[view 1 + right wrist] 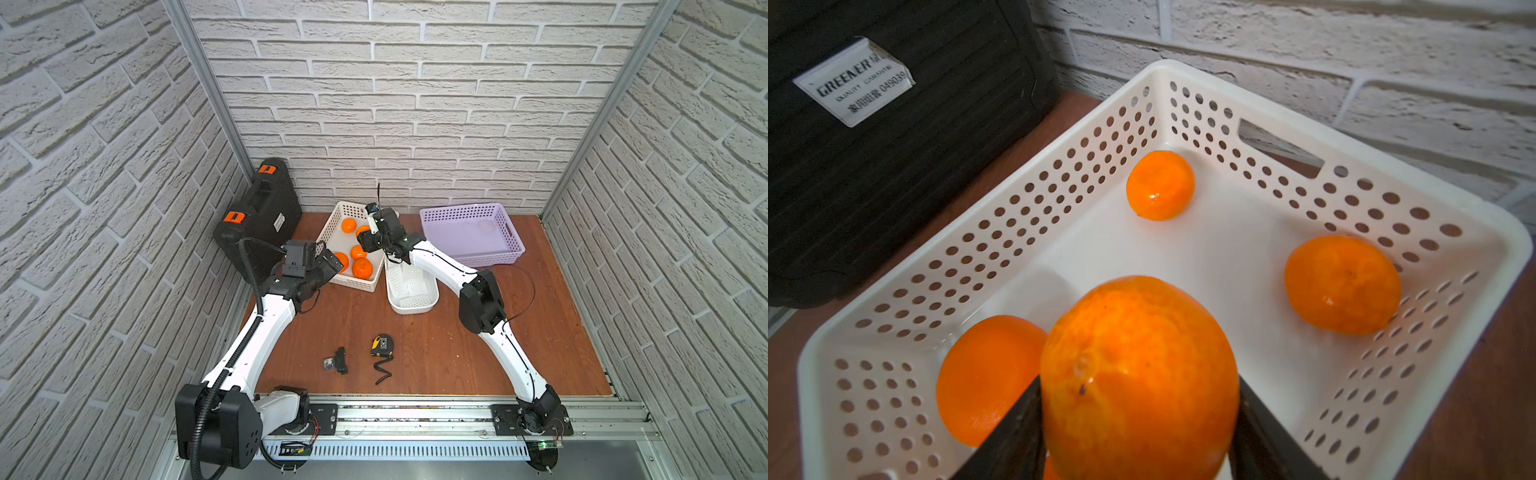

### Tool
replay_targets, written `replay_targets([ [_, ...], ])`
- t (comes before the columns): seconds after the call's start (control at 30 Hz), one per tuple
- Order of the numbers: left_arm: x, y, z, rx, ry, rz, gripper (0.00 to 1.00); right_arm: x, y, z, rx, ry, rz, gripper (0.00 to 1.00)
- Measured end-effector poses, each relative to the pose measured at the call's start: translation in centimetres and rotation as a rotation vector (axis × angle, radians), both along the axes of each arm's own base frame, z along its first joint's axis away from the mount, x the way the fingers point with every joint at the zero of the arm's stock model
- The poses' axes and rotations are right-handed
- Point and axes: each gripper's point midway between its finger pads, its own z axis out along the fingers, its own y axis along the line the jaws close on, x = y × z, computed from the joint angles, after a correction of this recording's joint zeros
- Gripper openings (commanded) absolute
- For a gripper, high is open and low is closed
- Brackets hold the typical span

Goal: Remove foam nets from oranges
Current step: Place the orange in the basket.

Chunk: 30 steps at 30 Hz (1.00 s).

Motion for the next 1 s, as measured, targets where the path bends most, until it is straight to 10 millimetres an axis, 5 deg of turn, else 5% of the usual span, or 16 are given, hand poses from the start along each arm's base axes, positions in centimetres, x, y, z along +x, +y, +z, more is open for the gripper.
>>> replay_targets([
  [0.27, 0.4, 0.1, -0.4, -0.038, 0.012, 0.002, 0.98, 0.5, -0.7, -3.4, -0.059, 0.039, 0.002, 0.77],
  [0.67, 1.3, 0.3, -0.4, -0.106, 0.006, 0.010, 0.98, 0.1, -1.2, -2.3, -0.046, 0.066, 0.023, 0.80],
  [0.83, 1.7, 0.2, 0.1, -0.116, -0.020, -0.008, 0.98, -2.4, -2.7, 3.9, -0.028, 0.042, 0.024, 0.81],
  [1.0, 2.1, -0.4, 2.1, -0.131, -0.116, -0.054, 0.98, -8.3, -8.2, 16.2, 0.090, -0.123, -0.043, 0.85],
])
